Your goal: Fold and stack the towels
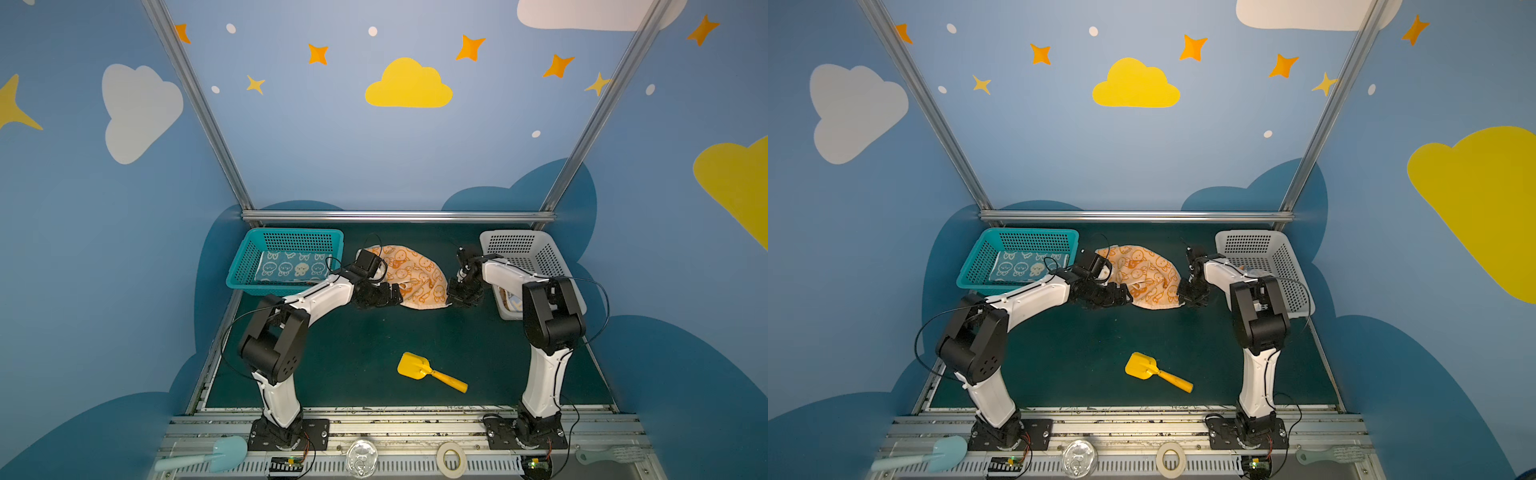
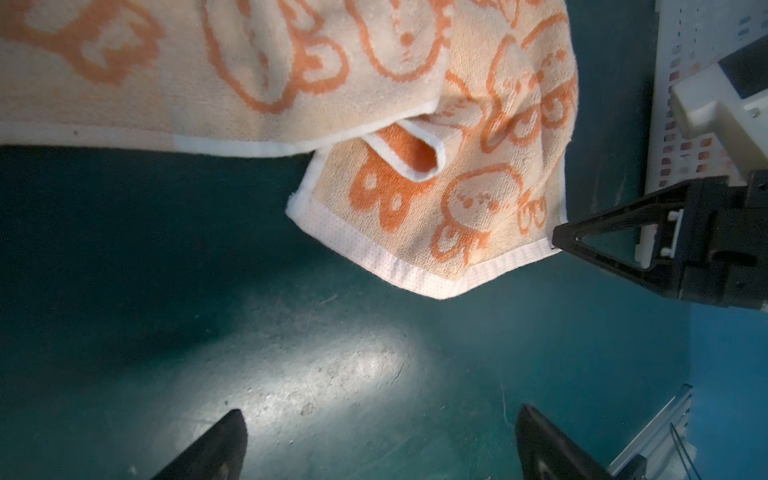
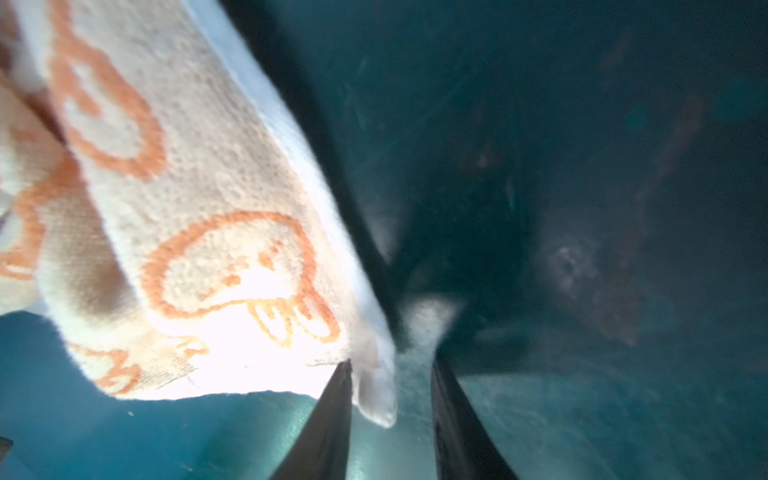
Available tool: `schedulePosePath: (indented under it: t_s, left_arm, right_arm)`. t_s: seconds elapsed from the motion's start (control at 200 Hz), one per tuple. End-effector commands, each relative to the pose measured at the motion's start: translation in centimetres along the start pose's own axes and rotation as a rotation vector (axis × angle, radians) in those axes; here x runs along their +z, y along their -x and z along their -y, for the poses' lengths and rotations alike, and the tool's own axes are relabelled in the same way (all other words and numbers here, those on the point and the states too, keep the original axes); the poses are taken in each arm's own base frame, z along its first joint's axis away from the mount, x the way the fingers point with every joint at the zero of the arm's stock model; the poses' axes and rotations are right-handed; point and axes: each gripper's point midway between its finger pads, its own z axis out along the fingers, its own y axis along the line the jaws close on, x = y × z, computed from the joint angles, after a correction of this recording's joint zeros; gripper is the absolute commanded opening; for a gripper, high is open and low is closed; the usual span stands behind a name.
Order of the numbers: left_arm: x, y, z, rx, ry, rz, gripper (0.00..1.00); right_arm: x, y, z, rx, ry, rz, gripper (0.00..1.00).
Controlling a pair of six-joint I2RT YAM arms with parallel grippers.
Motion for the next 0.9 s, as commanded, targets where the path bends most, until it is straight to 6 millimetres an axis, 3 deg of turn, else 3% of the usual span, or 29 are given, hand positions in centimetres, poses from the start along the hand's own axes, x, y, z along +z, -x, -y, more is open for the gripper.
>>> schedulePosePath:
  t_s: [0.0,0.145,0.365,0.526,0.896]
  left_arm:
    - [-0.2,-0.2,0.0,0.014,-0.002,0.007,1.00]
    - [-0.1,-0.4,-0.2,0.013,0.000,0.003,1.00]
    - [0.3,-0.7,-0.5,0.030,0.012,-0.017,1.00]
    - [1.3,-0.3,-2.1,0.054,0.104,-0.037,0.99]
    - [3.8,0.7,-1.0,0.112,0.127,-0.084,0.86]
  right_arm:
    - [1.3,0.2,0.0,-0.002,-0.018,-0.004,0.30]
    - [1.3,0.6,-0.4,-0.007,-0.018,-0.001,0.24]
    - [0.2,0.7,-0.6,-0.013,-0.018,0.021,0.00]
    - [-1.4,0.4,-0.3,-0.017,-0.013,0.041,0.00]
    - [-3.4,-0.2,0.9,-0.009,-0.003,0.075,0.00]
